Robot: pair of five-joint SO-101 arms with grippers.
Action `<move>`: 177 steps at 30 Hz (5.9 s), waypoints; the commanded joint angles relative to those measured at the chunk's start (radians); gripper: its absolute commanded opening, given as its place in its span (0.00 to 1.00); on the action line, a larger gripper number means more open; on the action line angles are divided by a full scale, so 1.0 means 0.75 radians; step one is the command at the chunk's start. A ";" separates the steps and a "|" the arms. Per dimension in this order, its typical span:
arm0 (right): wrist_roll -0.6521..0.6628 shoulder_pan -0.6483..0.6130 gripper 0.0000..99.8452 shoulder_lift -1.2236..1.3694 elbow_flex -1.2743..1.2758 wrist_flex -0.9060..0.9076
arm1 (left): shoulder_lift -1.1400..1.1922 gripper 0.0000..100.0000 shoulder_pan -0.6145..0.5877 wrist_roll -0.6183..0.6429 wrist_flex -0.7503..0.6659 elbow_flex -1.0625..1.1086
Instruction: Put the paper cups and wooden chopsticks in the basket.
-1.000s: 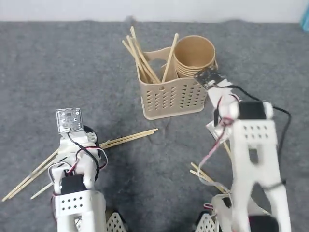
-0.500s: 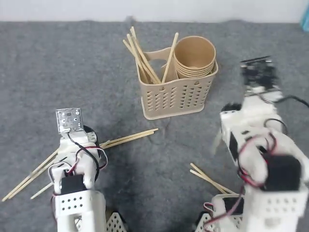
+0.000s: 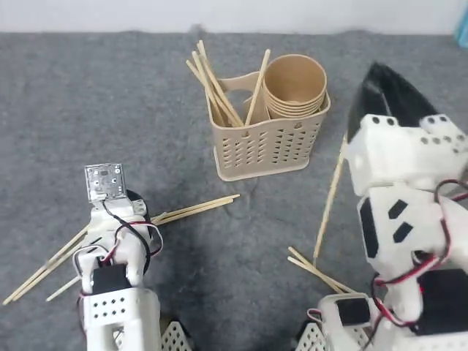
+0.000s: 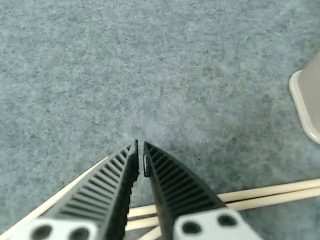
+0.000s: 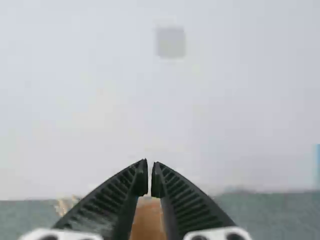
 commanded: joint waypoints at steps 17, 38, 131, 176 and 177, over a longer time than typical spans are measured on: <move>-0.016 -0.066 0.03 0.210 -0.057 0.652 | -0.018 0.01 0.006 -0.006 -0.063 -0.015; 0.104 0.165 0.15 0.572 1.037 -0.177 | -0.018 0.01 0.008 -0.006 -0.059 -0.015; 0.741 0.897 0.09 1.126 0.426 -0.152 | -0.018 0.01 0.008 -0.010 -0.057 -0.013; 0.579 1.036 0.01 1.353 -0.291 0.496 | -0.018 0.01 0.008 -0.012 -0.059 -0.013; 0.567 1.038 0.01 1.312 -0.291 0.535 | -0.018 0.01 0.008 -0.012 -0.059 -0.013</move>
